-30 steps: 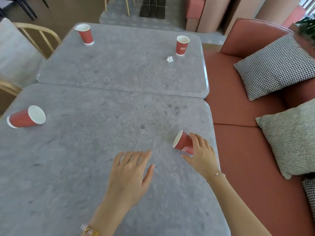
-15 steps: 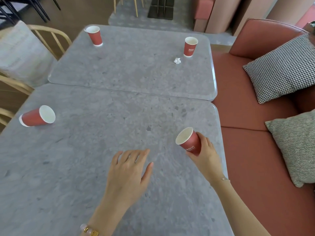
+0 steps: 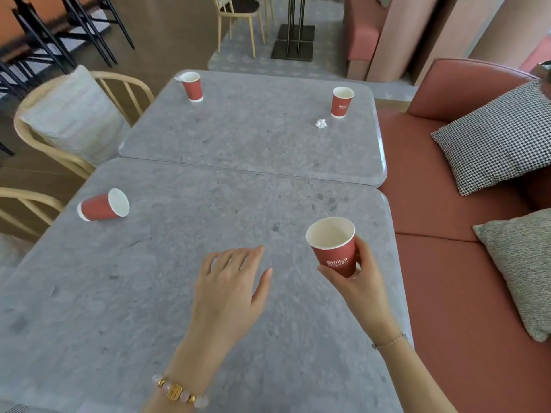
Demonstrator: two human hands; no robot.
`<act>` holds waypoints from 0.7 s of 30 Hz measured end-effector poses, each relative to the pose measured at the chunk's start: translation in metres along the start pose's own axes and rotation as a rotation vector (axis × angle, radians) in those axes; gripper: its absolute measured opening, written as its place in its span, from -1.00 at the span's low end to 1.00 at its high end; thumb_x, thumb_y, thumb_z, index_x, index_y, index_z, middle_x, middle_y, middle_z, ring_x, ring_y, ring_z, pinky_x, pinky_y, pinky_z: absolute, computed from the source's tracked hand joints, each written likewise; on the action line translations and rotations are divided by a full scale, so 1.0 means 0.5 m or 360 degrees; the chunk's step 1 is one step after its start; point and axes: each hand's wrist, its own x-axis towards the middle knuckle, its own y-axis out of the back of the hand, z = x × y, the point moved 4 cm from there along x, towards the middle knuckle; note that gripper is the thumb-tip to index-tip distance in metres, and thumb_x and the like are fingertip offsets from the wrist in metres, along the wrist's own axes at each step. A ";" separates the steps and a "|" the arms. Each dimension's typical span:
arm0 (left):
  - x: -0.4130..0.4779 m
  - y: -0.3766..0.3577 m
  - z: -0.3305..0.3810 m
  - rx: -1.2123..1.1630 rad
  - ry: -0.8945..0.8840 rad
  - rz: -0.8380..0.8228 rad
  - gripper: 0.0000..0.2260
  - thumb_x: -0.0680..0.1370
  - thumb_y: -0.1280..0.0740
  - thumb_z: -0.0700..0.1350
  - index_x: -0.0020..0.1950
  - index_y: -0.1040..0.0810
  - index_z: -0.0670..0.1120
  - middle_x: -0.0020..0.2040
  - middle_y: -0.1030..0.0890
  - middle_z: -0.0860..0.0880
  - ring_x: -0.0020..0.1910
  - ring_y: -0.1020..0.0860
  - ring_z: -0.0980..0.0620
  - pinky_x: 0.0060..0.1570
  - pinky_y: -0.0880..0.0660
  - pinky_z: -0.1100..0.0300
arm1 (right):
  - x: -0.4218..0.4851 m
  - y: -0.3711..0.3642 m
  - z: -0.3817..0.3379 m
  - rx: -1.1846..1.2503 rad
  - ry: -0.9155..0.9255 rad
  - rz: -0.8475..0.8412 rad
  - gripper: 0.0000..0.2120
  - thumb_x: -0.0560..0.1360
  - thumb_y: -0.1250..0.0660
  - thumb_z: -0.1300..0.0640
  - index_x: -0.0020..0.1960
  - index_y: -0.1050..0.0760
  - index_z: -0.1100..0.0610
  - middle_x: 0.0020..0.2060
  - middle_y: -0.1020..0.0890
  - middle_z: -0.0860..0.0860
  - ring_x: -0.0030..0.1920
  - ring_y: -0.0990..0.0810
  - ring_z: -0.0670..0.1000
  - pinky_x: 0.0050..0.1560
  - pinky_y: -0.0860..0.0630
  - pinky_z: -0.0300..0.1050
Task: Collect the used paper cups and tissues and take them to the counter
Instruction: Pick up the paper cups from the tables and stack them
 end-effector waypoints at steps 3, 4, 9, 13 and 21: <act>-0.021 0.014 -0.013 0.0019 0.0057 0.0027 -0.63 0.50 -0.14 0.02 0.08 -0.63 -0.15 -0.09 -0.68 -0.05 -0.10 -0.65 -0.08 -0.05 -0.54 -0.03 | -0.018 -0.017 -0.006 0.0044 -0.0012 -0.0065 -0.36 0.33 -0.53 0.18 0.29 -0.34 -0.14 0.11 -0.53 -0.26 0.07 -0.54 -0.27 -0.02 -0.51 -0.35; -0.030 0.019 -0.018 0.0023 0.0087 0.0026 -0.63 0.50 -0.14 0.02 0.09 -0.63 -0.15 -0.09 -0.68 -0.05 -0.10 -0.64 -0.09 -0.05 -0.54 -0.04 | -0.022 -0.023 -0.010 0.0047 0.0002 -0.0085 -0.36 0.33 -0.53 0.19 0.28 -0.34 -0.15 0.11 -0.53 -0.25 0.06 -0.54 -0.28 -0.05 -0.50 -0.40; -0.074 0.036 -0.043 0.0030 0.0209 -0.0045 -0.61 0.51 -0.11 0.03 0.13 -0.62 -0.10 -0.07 -0.68 -0.01 -0.07 -0.63 -0.06 0.00 -0.54 0.00 | -0.043 -0.067 -0.030 0.0026 0.0060 -0.0173 -0.36 0.32 -0.54 0.19 0.14 -0.30 -0.32 0.08 -0.54 -0.26 0.01 -0.52 -0.37 -0.11 -0.44 -0.52; -0.109 0.060 -0.068 0.0029 0.0248 0.0012 -0.62 0.51 -0.12 0.03 0.11 -0.62 -0.11 -0.07 -0.68 -0.02 -0.07 -0.63 -0.06 0.00 -0.54 0.00 | -0.072 -0.103 -0.041 0.0034 0.0060 -0.0250 -0.36 0.33 -0.53 0.17 0.18 -0.30 -0.31 0.06 -0.54 -0.28 0.00 -0.53 -0.37 -0.14 -0.43 -0.53; -0.204 0.128 -0.168 0.0049 0.0383 0.0200 -0.63 0.51 -0.14 0.03 0.12 -0.61 -0.12 -0.05 -0.68 -0.02 -0.06 -0.63 -0.06 0.01 -0.54 -0.01 | -0.153 -0.219 -0.096 0.0049 0.0144 -0.0428 -0.37 0.34 -0.52 0.23 0.24 -0.33 -0.20 0.08 -0.54 -0.27 0.02 -0.55 -0.33 -0.10 -0.46 -0.50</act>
